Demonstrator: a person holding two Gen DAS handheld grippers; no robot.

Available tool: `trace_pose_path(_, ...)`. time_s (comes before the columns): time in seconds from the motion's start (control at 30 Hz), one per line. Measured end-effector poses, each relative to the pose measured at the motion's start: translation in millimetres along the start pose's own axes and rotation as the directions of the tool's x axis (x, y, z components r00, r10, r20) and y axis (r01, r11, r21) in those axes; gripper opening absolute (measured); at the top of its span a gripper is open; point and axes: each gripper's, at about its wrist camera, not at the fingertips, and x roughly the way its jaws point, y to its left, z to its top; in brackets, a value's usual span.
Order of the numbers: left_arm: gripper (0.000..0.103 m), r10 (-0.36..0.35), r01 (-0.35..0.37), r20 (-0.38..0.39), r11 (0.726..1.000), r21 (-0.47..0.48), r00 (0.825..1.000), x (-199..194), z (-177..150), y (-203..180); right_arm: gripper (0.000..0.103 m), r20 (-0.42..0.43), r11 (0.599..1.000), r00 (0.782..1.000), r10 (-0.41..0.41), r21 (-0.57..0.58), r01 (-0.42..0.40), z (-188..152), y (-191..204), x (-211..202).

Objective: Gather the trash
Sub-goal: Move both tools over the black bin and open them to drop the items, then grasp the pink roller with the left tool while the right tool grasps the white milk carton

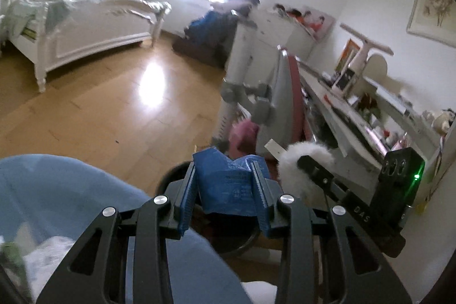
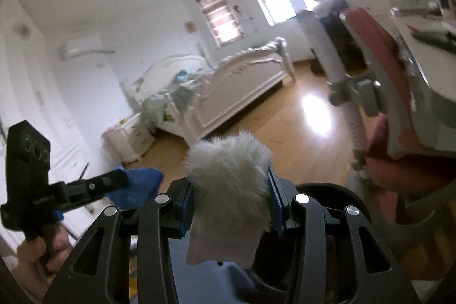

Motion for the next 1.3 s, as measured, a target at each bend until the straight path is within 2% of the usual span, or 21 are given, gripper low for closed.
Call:
trace_pose_path(0.17,0.036,0.002,-0.002,-0.066,1.000,-0.001,0.998,41.8,-8.0,-5.8,0.043,-0.029,0.999,0.999,-0.028,0.031,0.029,-10.0,-30.6,12.6)
trace_pose_path(0.4,0.036,0.028,-0.029,-0.117,1.000,-0.010,0.993,68.3,-17.0,1.0,0.043,-0.056,0.998,0.998,-0.042,0.043,0.044,-18.8,-56.2,29.5)
trace_pose_path(0.83,0.037,0.048,-0.053,-0.155,0.998,-0.028,0.987,100.5,-17.0,10.4,0.044,-0.092,0.997,0.994,-0.052,0.054,0.058,-28.5,-63.7,50.4)
trace_pose_path(0.93,0.039,0.052,-0.057,-0.147,0.998,-0.030,0.988,104.6,-14.7,12.8,0.047,-0.099,0.996,0.993,-0.065,0.052,0.070,-28.0,-62.4,55.3)
trace_pose_path(0.97,0.040,0.057,-0.062,-0.138,0.998,-0.028,0.989,105.0,-14.5,12.5,0.056,-0.102,0.996,0.992,-0.069,0.050,0.075,-28.6,-57.2,54.6)
trace_pose_path(1.0,0.048,0.073,-0.077,-0.133,0.997,-0.026,0.988,104.6,-13.4,12.8,0.068,-0.102,0.995,0.992,-0.079,0.052,0.085,-28.2,-57.0,56.2)
trace_pose_path(1.03,0.064,0.091,-0.096,-0.130,0.995,-0.027,0.987,103.4,-13.0,13.2,0.073,-0.096,0.994,0.992,-0.085,0.057,0.091,-27.9,-55.8,55.6)
trace_pose_path(1.07,0.071,0.103,-0.107,-0.125,0.994,-0.026,0.987,101.5,-12.3,13.0,0.079,-0.089,0.994,0.992,-0.084,0.060,0.090,-27.5,-55.1,55.1)
trace_pose_path(1.1,0.078,0.110,-0.113,-0.114,0.993,-0.020,0.987,98.2,-11.4,12.0,0.079,-0.090,0.995,0.993,-0.080,0.057,0.085,-27.2,-52.4,54.9)
trace_pose_path(1.3,0.079,0.114,-0.114,-0.094,0.993,0.004,0.989,68.9,-8.0,12.4,0.079,-0.095,0.997,0.993,-0.065,0.041,0.069,-29.6,-32.2,49.5)
